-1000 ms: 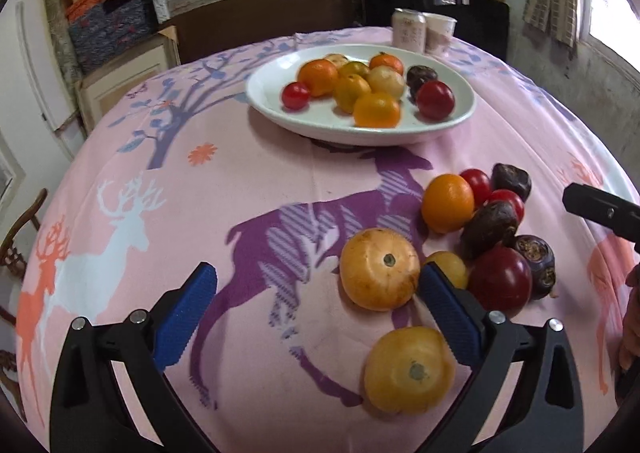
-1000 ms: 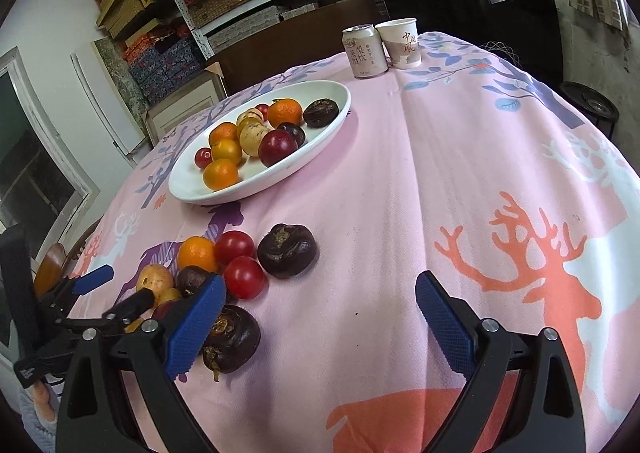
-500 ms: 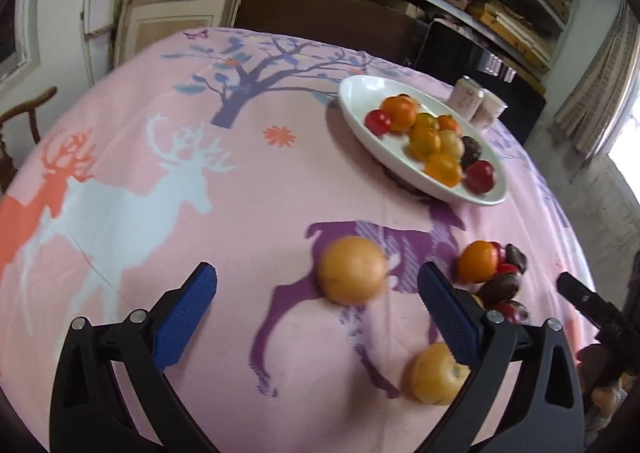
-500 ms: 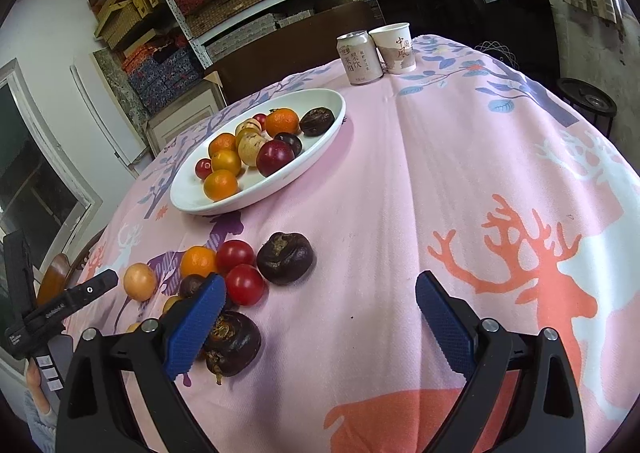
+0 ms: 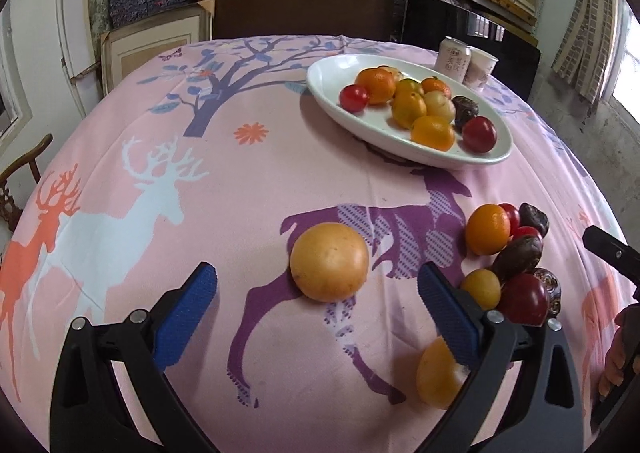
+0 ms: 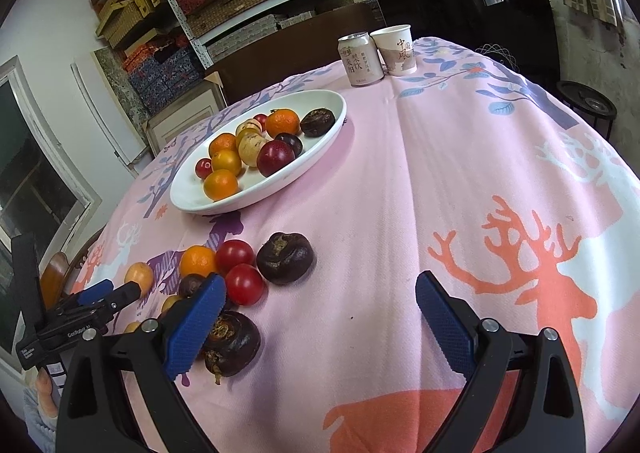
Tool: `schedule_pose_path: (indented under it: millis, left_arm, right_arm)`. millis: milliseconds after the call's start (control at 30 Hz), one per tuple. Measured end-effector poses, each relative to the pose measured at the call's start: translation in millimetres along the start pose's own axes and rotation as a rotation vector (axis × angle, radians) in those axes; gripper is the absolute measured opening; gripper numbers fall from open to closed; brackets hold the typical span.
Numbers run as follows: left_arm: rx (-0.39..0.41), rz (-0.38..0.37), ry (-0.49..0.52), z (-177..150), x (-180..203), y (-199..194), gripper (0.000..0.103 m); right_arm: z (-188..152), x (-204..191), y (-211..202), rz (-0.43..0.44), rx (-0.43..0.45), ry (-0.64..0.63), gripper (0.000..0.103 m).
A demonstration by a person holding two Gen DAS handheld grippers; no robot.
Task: Organize fruits
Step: 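Grasp the large pale yellow fruit with the left tool while the right tool grasps a dark purple fruit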
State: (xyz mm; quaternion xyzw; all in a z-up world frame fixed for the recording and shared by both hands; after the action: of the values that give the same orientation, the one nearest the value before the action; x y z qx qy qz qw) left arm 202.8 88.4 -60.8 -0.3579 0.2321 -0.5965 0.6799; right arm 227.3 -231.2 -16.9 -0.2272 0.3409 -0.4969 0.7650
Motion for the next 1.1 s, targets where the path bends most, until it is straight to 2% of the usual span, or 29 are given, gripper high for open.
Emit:
schedule_pose_path:
  millis: [67, 133, 167, 233, 300, 367, 500, 600, 833, 933, 967, 1100]
  left_arm:
    - [0.001, 0.001, 0.029, -0.4, 6.1, 0.8, 0.094]
    - [-0.019, -0.002, 0.048, -0.6, 10.3, 5.2, 0.065]
    - [-0.052, -0.010, 0.052, -0.9, 12.6, 12.2, 0.060]
    - [-0.070, 0.016, 0.056, -1.3, 13.5, 18.9, 0.058]
    - [-0.063, 0.009, 0.056, 0.1, 14.0, 19.1, 0.058]
    - [-0.068, 0.016, 0.060, 0.1, 15.4, 21.2, 0.058]
    - [-0.072, 0.023, 0.075, 0.7, 18.6, 24.1, 0.063]
    - [-0.078, 0.021, 0.087, 1.5, 21.4, 26.1, 0.070]
    - [-0.095, -0.024, 0.091, 2.0, 23.8, 29.5, 0.087]
    - [-0.104, -0.044, 0.096, 1.9, 25.4, 30.9, 0.095]
    - [-0.109, -0.050, 0.100, 2.0, 26.1, 31.8, 0.097]
    - [-0.116, -0.049, 0.110, 2.0, 28.1, 33.3, 0.099]
  right_arm:
    - [0.4, 0.3, -0.7, -0.004, 0.007, -0.004, 0.097]
    - [1.5, -0.8, -1.6, -0.009, 0.014, -0.021, 0.096]
    - [2.4, -2.7, -0.6, -0.010, 0.011, -0.037, 0.094]
    - [4.2, -5.7, 5.0, 0.001, -0.015, -0.060, 0.086]
    - [7.1, -9.9, 14.8, 0.008, -0.057, -0.091, 0.070]
    - [9.6, -16.7, 22.0, -0.020, -0.081, -0.146, 0.058]
    - [12.3, -33.5, 32.4, -0.058, -0.103, -0.270, 0.051]
    - [14.5, -40.2, 40.5, -0.062, -0.115, -0.323, 0.051]
    - [21.2, -34.7, 56.4, -0.008, -0.152, -0.291, 0.051]
    - [20.8, -32.1, 55.6, 0.002, -0.150, -0.272, 0.045]
    - [20.6, -32.6, 55.9, 0.005, -0.150, -0.275, 0.042]
    - [20.7, -32.6, 55.5, 0.006, -0.149, -0.274, 0.041]
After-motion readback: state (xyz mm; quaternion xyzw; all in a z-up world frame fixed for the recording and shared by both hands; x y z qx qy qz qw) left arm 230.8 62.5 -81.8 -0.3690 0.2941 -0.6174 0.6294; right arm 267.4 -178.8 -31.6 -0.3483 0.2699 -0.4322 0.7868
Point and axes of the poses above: each gripper's, at about its wrist camera, not at the fingertips, and y roughly the way its jaws point, x to its right, z to its top, the point moved 1 cm from there along y, roughly the way its jaws point, and after that the axes turned 6 degrees about -y, right-handed, at the moved point
